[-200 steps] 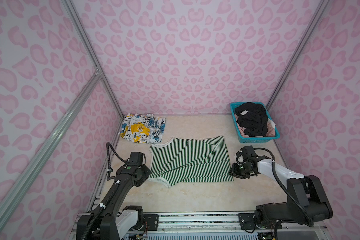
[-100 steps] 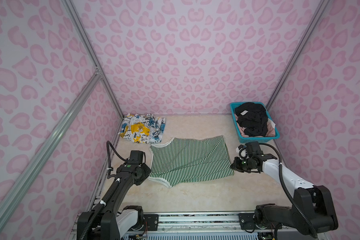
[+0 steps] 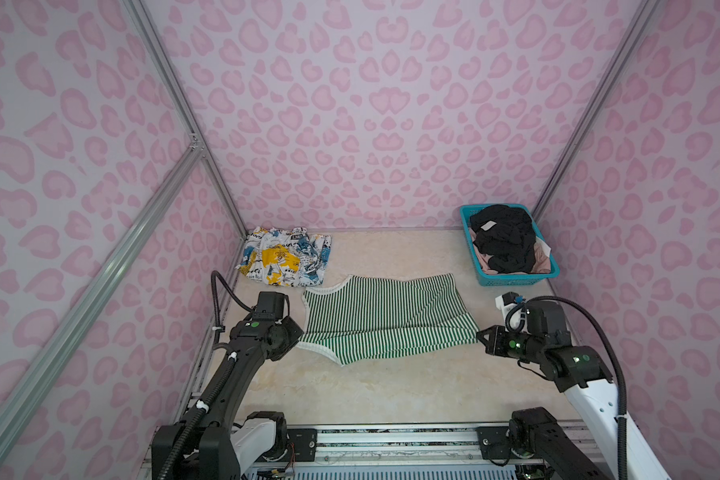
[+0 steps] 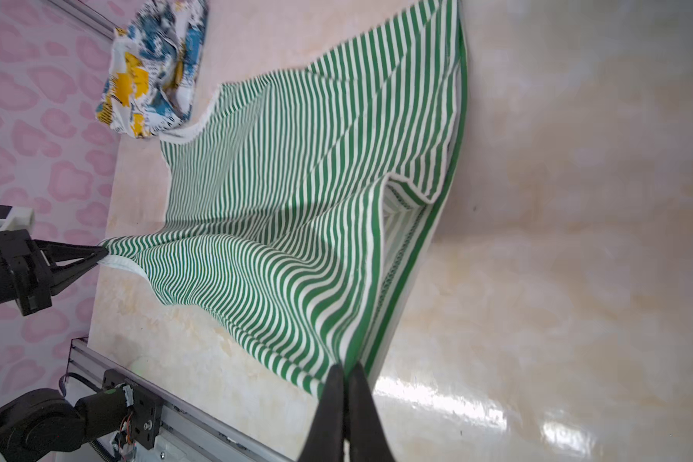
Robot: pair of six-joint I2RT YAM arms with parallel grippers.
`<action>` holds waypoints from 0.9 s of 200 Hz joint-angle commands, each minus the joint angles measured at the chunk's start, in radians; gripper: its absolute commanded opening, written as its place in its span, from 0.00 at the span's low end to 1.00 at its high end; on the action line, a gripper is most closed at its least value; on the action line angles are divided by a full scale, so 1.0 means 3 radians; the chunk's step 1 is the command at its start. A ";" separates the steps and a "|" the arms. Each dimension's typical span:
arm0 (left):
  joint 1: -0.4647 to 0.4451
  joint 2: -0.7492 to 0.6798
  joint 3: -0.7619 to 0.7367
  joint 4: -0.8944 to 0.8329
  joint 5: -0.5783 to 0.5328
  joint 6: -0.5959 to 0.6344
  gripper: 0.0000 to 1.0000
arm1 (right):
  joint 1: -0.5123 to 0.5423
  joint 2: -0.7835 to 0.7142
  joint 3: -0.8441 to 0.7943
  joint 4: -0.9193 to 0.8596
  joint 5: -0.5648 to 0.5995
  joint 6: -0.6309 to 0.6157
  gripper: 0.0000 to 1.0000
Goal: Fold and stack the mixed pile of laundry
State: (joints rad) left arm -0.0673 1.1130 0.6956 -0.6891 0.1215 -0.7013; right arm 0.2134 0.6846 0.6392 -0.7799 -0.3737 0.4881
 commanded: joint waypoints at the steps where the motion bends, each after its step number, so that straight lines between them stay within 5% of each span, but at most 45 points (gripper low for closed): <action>1: 0.0009 0.0040 -0.0056 -0.0021 0.0025 0.0016 0.02 | 0.0057 -0.0287 -0.0486 -0.0131 0.0038 0.0624 0.00; 19: 0.0006 0.0077 -0.0025 -0.0039 0.0020 0.0026 0.05 | 0.0066 -0.0583 -0.0785 -0.0265 0.0148 0.0857 0.01; 54: 0.0012 0.0190 0.0109 -0.0101 -0.0024 0.0082 0.14 | 0.0066 -0.0929 -0.0977 -0.0472 0.0251 0.1026 0.39; 89: 0.0016 0.0293 0.0268 -0.0212 -0.0107 0.0170 0.23 | 0.0075 -0.0405 -0.0853 -0.0395 0.0336 0.0763 0.44; 143: -0.0057 0.0042 0.0510 -0.0773 0.0010 0.0525 0.56 | 0.0355 0.0302 -0.0735 -0.0229 0.0524 0.0670 0.46; 180: -0.0805 0.0044 0.0141 -0.0547 0.0365 0.0220 0.56 | 0.0514 0.0633 -0.0724 -0.0108 0.0545 0.0720 0.48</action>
State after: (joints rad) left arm -0.1913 1.1255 0.7971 -0.8616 0.1524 -0.5774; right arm 0.3447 0.8299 0.4149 -0.8349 -0.2390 0.6956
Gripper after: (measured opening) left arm 0.558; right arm 0.475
